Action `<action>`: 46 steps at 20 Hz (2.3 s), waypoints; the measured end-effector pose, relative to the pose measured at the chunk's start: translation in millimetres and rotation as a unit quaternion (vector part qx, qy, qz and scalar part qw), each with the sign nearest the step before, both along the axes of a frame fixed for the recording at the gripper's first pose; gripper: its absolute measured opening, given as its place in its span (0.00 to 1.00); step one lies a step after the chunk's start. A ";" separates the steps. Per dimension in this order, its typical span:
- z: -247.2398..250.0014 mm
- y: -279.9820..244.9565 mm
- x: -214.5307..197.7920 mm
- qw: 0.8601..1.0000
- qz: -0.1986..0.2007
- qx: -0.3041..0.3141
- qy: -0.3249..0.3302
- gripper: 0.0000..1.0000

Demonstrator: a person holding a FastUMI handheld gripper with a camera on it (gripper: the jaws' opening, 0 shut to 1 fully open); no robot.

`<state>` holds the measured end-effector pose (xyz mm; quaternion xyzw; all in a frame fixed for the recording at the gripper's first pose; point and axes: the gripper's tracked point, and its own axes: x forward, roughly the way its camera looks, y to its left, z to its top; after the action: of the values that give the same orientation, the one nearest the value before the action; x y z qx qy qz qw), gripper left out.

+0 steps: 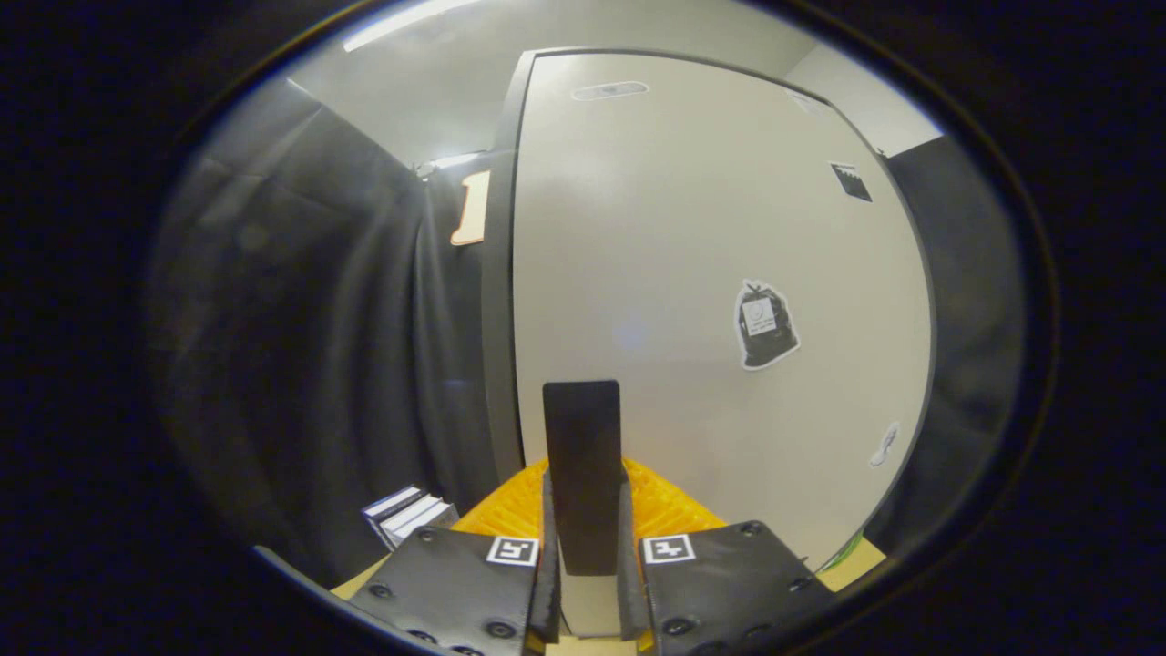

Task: Open the shoe cabinet door, grab the shoes and put them into the shoe cabinet, then close the shoe cabinet door.

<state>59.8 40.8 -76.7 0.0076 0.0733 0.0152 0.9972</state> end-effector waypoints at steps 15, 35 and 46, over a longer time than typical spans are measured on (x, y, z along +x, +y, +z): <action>15.3 -18.2 -67.6 1.000 0.012 0.011 -0.008 0.07; 38.6 -94.8 -169.0 0.995 0.092 0.035 0.009 0.06; 51.3 -192.1 -210.6 0.999 0.049 0.019 0.009 0.05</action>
<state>-150.8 -151.3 -25.4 0.0233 0.0818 0.0658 0.9942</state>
